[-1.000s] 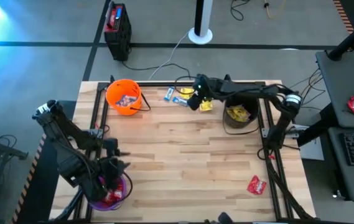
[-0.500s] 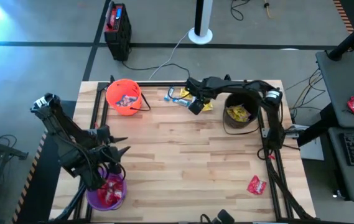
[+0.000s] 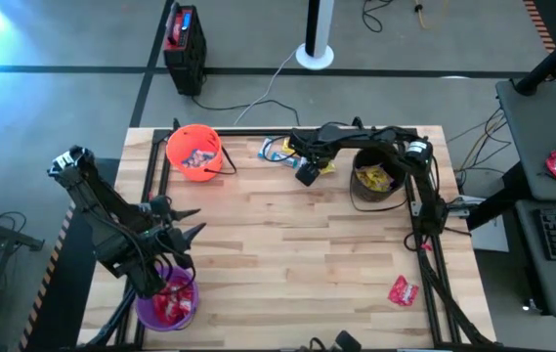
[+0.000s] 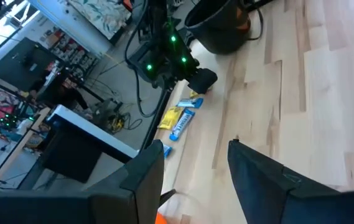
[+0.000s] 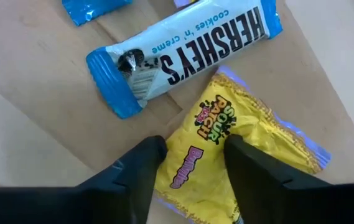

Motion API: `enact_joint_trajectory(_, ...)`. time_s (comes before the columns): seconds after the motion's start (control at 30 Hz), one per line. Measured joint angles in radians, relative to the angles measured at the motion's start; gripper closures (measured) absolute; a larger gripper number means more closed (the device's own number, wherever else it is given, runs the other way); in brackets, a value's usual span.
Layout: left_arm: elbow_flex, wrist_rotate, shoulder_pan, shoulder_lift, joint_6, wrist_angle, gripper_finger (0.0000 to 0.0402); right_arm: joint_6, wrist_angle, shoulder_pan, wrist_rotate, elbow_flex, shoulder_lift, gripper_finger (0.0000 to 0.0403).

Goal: Sort candy by brand, put in halloween buckets
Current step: Put the yellow candy into the black bucket

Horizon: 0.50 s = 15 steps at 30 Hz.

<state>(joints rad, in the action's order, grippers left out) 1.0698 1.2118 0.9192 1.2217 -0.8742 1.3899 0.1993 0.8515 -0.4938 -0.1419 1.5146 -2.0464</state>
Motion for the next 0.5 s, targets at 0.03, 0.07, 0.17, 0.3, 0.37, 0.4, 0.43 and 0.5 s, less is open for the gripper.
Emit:
enact_joint_trajectory(0.03, 0.000, 0.004, 0.000, 0.000, -0.003, 0.000, 0.0239, 0.000, 0.001, 0.000, 0.001, 0.000, 0.001, 0.0243)
enact_joint_trajectory(0.07, 0.000, 0.007, 0.000, 0.001, -0.007, 0.000, 0.0239, 0.000, 0.001, 0.000, 0.002, 0.000, 0.003, 0.0255)
enact_joint_trajectory(0.17, 0.000, 0.019, -0.002, 0.006, -0.021, -0.001, 0.0239, 0.000, 0.003, 0.000, 0.008, -0.001, 0.009, 0.0294)
enact_joint_trajectory(0.3, 0.000, 0.061, -0.005, 0.018, -0.037, -0.008, 0.0239, -0.002, 0.002, 0.000, 0.011, -0.002, 0.012, 0.0347)
enact_joint_trajectory(0.37, -0.001, 0.092, -0.005, 0.026, -0.037, -0.012, 0.0239, -0.006, 0.003, 0.001, 0.012, -0.002, 0.014, 0.0371)
enact_joint_trajectory(0.4, -0.001, 0.111, -0.005, 0.030, -0.037, -0.014, 0.0239, -0.006, 0.006, 0.003, 0.011, -0.001, 0.017, 0.0380)
enact_joint_trajectory(0.43, -0.001, 0.127, -0.005, 0.033, -0.037, -0.019, 0.0239, -0.006, 0.011, 0.006, 0.012, -0.001, 0.024, 0.0386)
enact_joint_trajectory(0.5, -0.001, 0.143, -0.007, 0.038, -0.037, -0.025, 0.0239, -0.006, 0.022, 0.017, 0.020, -0.003, 0.043, 0.0389)
